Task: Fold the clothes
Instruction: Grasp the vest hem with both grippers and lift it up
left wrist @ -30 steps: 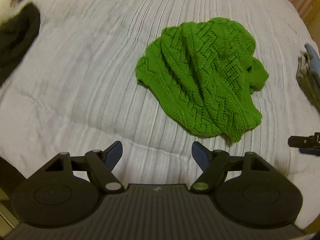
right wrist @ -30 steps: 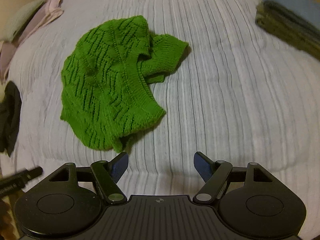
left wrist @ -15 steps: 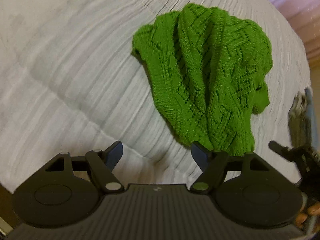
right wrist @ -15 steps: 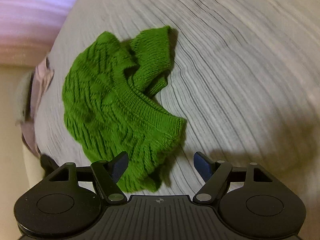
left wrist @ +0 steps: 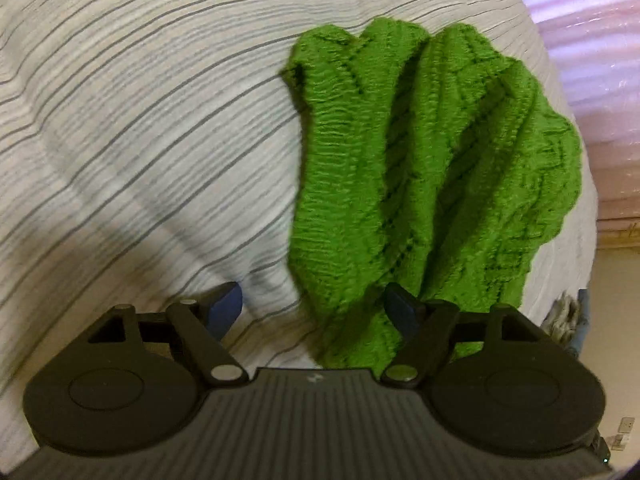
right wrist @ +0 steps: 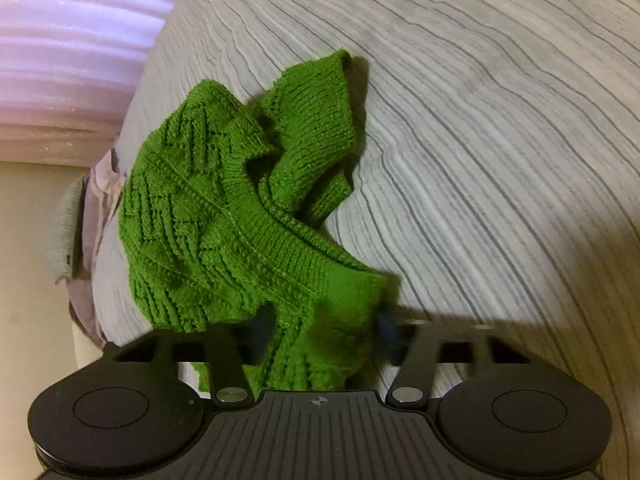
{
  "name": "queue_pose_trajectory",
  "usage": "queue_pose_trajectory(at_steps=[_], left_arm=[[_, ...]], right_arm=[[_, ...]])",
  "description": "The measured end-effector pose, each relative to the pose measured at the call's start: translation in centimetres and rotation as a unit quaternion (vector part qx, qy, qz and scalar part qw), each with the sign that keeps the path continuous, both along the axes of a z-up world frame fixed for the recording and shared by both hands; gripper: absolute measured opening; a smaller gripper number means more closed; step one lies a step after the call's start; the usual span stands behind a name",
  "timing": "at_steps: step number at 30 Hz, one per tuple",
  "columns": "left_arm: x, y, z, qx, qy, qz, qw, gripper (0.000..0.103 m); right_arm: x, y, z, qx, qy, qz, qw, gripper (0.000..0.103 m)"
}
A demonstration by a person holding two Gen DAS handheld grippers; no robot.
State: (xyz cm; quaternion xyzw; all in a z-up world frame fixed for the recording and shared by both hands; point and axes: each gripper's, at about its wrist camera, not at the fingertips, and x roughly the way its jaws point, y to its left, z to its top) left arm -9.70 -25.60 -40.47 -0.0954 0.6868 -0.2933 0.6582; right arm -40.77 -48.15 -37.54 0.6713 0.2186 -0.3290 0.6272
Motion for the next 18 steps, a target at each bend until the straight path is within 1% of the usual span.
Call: queue_pose_trajectory(at_steps=[1,2,3,4,7,10,12,14,16,18], left_arm=[[-0.1,-0.2,0.2,0.003,-0.006,-0.007,1.0,0.043],[-0.2,-0.4,0.4,0.003,-0.01,-0.018,0.9998,0.028],[0.0,-0.6,0.5,-0.009,-0.004,-0.026,0.9996,0.008],[0.2,-0.7,0.7,-0.029,0.009,-0.028,0.9992,0.007],[0.8,-0.9,2.5,-0.068,0.005,-0.023,0.9974,0.006],[1.4,-0.6,6.4,-0.115,-0.053,-0.027,0.9916,0.005],[2.0,0.1,9.5,-0.14,-0.095,-0.026,0.9852,0.005],[2.8,1.2,12.7,-0.165,-0.132,-0.022,0.9772,0.005],[3.7,2.7,16.0,-0.192,-0.165,-0.016,0.9672,0.005],[4.4,4.2,19.4,-0.22,-0.198,-0.012,0.9551,0.005]], right_arm=[[0.1,-0.1,0.2,-0.002,-0.005,0.002,1.0,0.037],[0.2,-0.2,0.4,-0.005,-0.01,0.004,1.0,0.017],[0.2,-0.3,0.8,-0.008,-0.015,0.007,1.0,0.015],[0.2,-0.3,1.2,-0.011,-0.021,0.009,1.0,0.012],[-0.1,-0.6,3.4,-0.034,-0.044,0.005,0.998,0.01],[-1.5,-1.1,6.2,-0.055,-0.083,-0.033,0.994,0.009],[-2.3,-1.5,8.5,-0.074,-0.109,-0.048,0.99,0.008],[-3.0,-1.9,11.3,-0.1,-0.134,-0.05,0.985,0.008],[-3.6,-2.2,14.6,-0.135,-0.158,-0.042,0.977,0.008],[-3.5,-2.0,17.7,-0.168,-0.178,-0.026,0.969,0.008]])
